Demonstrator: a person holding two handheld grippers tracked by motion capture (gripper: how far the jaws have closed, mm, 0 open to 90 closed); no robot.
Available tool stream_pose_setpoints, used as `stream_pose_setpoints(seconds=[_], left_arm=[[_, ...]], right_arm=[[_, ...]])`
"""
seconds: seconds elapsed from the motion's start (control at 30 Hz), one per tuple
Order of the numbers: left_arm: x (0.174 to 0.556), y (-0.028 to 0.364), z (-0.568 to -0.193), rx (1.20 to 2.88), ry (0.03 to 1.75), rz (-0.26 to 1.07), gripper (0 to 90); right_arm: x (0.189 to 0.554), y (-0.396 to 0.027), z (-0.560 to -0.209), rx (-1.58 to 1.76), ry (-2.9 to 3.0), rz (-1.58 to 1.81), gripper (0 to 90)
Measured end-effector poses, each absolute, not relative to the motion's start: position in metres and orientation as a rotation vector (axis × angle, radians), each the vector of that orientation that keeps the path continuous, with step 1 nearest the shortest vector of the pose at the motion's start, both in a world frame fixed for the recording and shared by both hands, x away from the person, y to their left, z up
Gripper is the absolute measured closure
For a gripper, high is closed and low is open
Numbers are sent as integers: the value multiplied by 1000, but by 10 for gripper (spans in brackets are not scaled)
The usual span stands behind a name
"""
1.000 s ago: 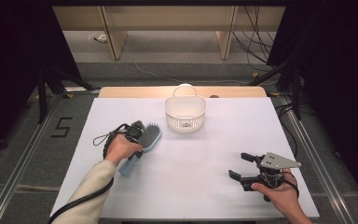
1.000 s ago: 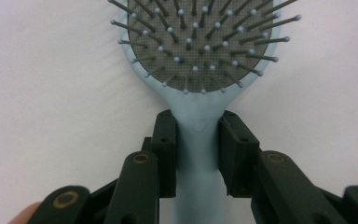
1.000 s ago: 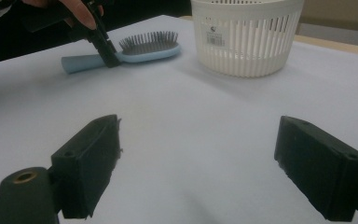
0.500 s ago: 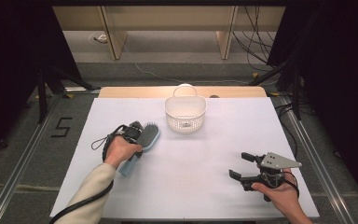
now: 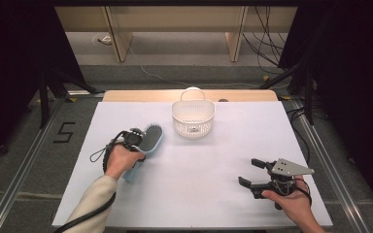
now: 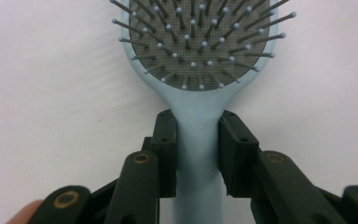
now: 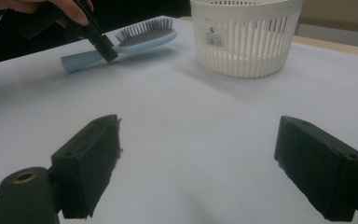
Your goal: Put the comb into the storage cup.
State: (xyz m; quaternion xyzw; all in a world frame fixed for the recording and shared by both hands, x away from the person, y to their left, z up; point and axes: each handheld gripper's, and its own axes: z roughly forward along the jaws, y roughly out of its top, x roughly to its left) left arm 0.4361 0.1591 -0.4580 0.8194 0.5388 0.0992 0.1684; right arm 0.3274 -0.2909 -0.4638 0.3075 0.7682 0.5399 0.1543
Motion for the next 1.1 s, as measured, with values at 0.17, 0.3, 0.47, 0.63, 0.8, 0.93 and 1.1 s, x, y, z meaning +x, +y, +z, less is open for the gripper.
stream_pose_setpoints(seconds=[0.17, 0.3, 0.47, 0.63, 0.8, 0.93, 1.1], left_arm=[[433, 163, -455, 2270, 1507, 328, 697], [429, 163, -450, 2226, 1484, 358, 698], [425, 165, -445, 2228, 1431, 406, 697], [423, 168, -444, 2242, 1398, 441, 697], [422, 171, -441, 2208, 1393, 463, 697], [421, 172, -439, 2177, 1385, 482, 697], [420, 173, -439, 2154, 1370, 518, 697]], right_arm=[[327, -291, -464, 879, 2201, 1552, 153], [327, -291, -463, 875, 2201, 1552, 153], [327, -291, -463, 875, 2202, 1557, 153], [327, -291, -463, 877, 2202, 1560, 153], [327, -291, -463, 877, 2200, 1561, 153], [327, -291, -463, 879, 2202, 1562, 153], [327, -291, -463, 878, 2201, 1562, 153]])
